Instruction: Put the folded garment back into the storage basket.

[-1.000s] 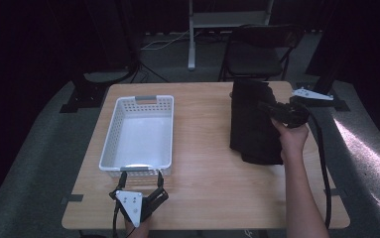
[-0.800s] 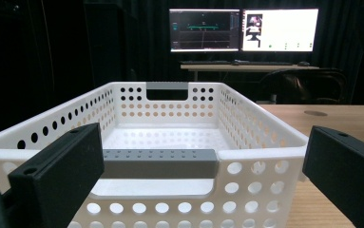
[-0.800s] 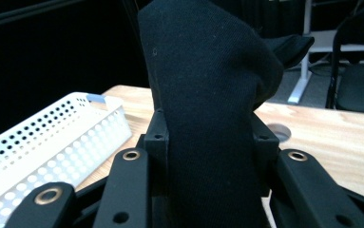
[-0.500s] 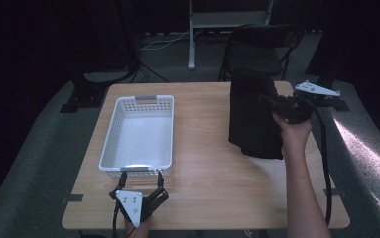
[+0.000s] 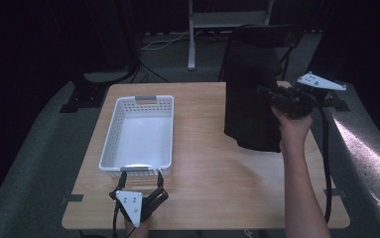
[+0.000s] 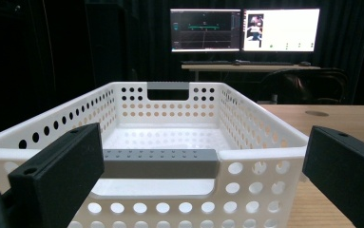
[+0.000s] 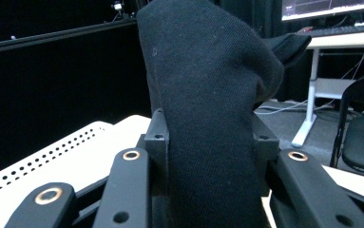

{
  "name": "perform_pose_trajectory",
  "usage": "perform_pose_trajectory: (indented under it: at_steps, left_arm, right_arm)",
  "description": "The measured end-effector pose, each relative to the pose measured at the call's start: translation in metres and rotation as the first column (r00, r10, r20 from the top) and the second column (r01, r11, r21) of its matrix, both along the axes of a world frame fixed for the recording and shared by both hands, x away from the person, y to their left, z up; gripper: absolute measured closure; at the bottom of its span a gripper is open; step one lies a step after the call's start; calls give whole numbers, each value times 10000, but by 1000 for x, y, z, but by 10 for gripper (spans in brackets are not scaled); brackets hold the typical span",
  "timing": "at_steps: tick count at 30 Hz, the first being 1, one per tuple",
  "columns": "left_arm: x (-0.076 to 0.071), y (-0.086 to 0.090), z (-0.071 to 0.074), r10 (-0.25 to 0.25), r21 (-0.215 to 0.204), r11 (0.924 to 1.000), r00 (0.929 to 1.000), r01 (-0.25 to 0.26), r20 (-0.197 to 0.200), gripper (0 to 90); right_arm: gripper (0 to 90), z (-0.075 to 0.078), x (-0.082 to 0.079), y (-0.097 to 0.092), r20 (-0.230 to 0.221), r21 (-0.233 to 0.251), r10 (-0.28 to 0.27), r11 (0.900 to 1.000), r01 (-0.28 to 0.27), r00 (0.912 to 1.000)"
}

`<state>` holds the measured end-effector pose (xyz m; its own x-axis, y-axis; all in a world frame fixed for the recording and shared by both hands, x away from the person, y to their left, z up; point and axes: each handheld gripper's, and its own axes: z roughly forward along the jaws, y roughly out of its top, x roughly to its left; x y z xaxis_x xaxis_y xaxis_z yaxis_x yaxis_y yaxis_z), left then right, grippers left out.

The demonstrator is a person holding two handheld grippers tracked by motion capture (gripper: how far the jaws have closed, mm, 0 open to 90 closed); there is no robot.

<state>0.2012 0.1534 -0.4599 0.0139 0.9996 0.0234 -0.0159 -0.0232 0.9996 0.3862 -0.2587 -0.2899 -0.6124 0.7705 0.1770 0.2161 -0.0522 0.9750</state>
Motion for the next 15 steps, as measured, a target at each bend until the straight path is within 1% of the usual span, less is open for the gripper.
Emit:
perform_pose_trajectory:
  at_steps: [2, 6, 11, 15]
  left_arm:
    - [0, 0, 0, -1, 0, 10000, 10000, 1, -1, 8]
    - [0, 0, 0, 0, 1, 10000, 10000, 0, 2, 8]
    - [0, 0, 0, 44, 4, 10000, 10000, -44, -5, 8]
    - [0, 0, 0, 48, -2, 10000, 10000, -48, -2, 8]
  right_arm:
    - [625, 3, 0, 2, 55, -88, 16, 10000, -16, 10000]
    - [626, 2, 2, 4, 13, -255, 59, 9997, -59, 10000]
    - [625, 2, 3, 5, -6, 3, 122, 9999, -122, 9999]
    - [625, 4, 2, 5, 79, 2, 106, 9999, -106, 9999]
